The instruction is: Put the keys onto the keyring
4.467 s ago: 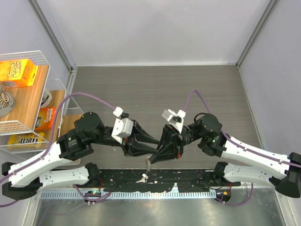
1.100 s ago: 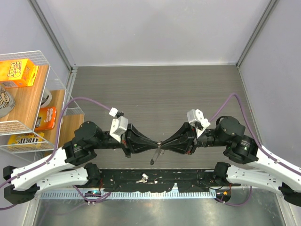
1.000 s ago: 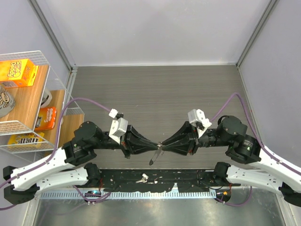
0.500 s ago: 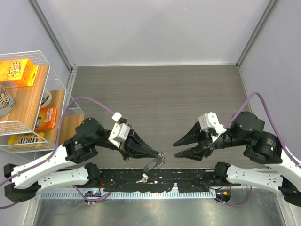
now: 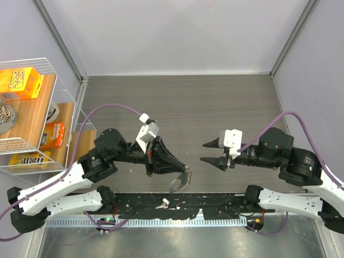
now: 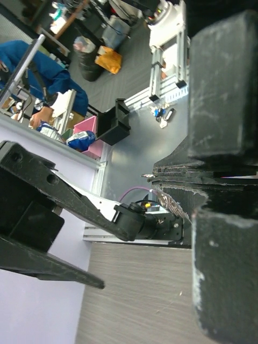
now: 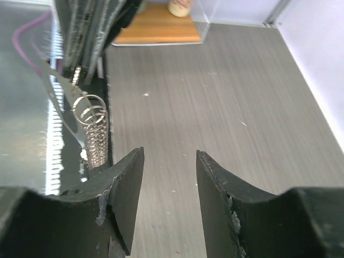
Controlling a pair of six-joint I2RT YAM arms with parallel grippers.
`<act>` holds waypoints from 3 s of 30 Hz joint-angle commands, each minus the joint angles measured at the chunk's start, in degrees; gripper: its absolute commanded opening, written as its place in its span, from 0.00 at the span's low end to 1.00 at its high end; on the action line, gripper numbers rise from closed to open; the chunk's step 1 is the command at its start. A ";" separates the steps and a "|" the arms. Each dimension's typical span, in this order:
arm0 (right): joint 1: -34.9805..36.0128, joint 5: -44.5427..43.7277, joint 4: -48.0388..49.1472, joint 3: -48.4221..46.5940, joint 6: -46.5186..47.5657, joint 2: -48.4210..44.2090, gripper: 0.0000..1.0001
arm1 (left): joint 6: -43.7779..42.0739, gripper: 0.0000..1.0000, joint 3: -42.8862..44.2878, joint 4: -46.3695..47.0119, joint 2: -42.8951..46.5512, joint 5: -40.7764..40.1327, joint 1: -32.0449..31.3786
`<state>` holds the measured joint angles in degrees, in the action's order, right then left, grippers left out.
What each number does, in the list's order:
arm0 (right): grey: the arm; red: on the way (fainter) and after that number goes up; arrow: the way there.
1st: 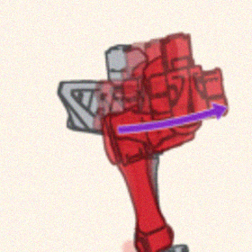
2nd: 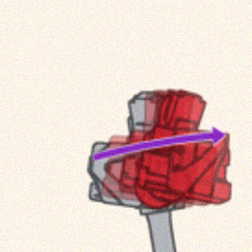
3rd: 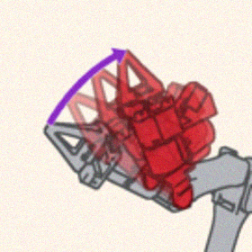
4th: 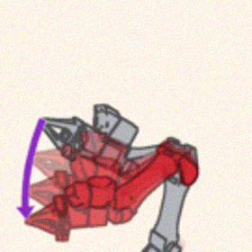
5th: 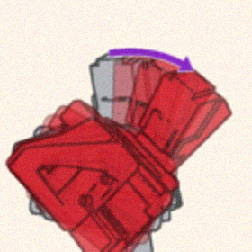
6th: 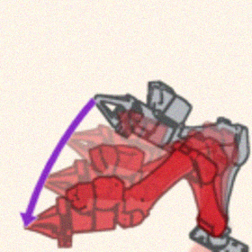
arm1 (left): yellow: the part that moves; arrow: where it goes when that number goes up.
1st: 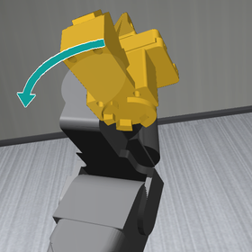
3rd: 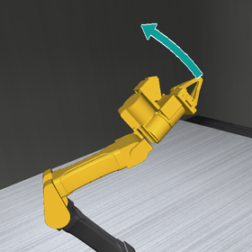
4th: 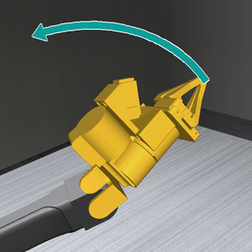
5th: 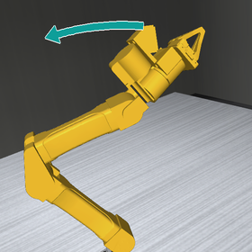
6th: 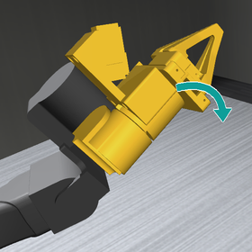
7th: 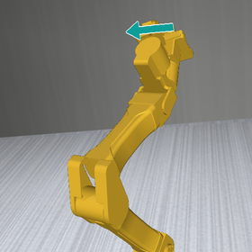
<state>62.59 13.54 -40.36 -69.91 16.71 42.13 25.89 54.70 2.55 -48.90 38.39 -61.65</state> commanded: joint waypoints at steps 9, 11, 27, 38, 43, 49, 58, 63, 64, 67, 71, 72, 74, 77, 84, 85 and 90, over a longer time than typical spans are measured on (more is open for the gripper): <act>2.80 -10.91 13.98 10.31 27.84 -4.51 0.57 | 18.32 0.00 -10.39 10.98 1.54 4.57 11.45; 3.85 -10.55 14.95 12.24 33.54 -4.42 0.56 | 19.89 0.00 -11.63 15.10 0.66 8.00 12.69; 24.58 -38.03 29.19 27.01 68.08 -5.30 0.42 | 30.01 0.00 -12.16 35.95 -9.36 25.24 17.79; 31.10 -48.87 35.87 31.06 77.94 -9.96 0.37 | 32.03 0.00 -12.33 36.65 -9.89 26.30 18.93; 34.09 -50.28 35.96 30.53 80.06 -9.44 0.36 | 33.17 0.00 -12.42 37.26 -10.16 26.30 18.93; 36.46 -50.01 35.00 29.22 82.17 -7.42 0.36 | 35.37 0.00 -12.42 38.50 -10.60 26.12 18.93; 39.28 -50.37 35.09 26.23 85.59 -4.69 0.36 | 39.23 0.00 -11.72 38.59 -11.21 25.24 18.93; 40.59 -50.63 35.35 25.88 86.39 -3.46 0.35 | 39.68 0.00 -11.02 35.17 -11.04 24.01 18.93; 40.68 -50.72 35.35 25.79 86.47 -3.28 0.35 | 40.02 0.00 -11.10 35.16 -10.95 23.75 18.93; 40.95 -50.89 35.35 25.70 86.74 -3.19 0.32 | 41.43 0.00 -11.28 36.03 -10.77 23.31 18.93; 42.26 -51.42 35.96 25.35 87.00 -2.41 0.29 | 42.05 0.00 -11.37 35.86 -10.77 22.87 18.93; 42.53 -51.51 36.31 25.26 87.09 -2.23 0.29 | 42.14 0.00 -11.45 35.77 -10.86 22.78 18.93; 42.79 -51.42 36.49 25.26 87.35 -1.88 0.27 | 42.49 0.00 -11.54 35.86 -11.04 22.60 18.93; 43.32 -51.33 36.93 25.17 87.35 -1.44 0.26 | 42.75 0.00 -11.63 36.04 -10.95 22.16 18.93; 44.20 -51.95 37.20 24.38 87.79 -0.82 0.09 | 43.54 0.00 -11.98 36.65 -10.60 21.90 18.93; 44.20 -52.04 36.93 24.21 87.97 -0.73 0.07 | 43.63 0.00 -12.07 36.74 -10.60 21.99 18.93; 44.29 -52.48 34.91 22.89 87.71 0.58 0.05 | 44.51 0.00 -12.59 37.97 -10.77 22.69 18.93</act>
<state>106.41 -36.82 -6.55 -43.51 102.37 41.95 69.58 41.32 36.99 -60.38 61.14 -43.00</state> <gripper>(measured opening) 0.070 0.034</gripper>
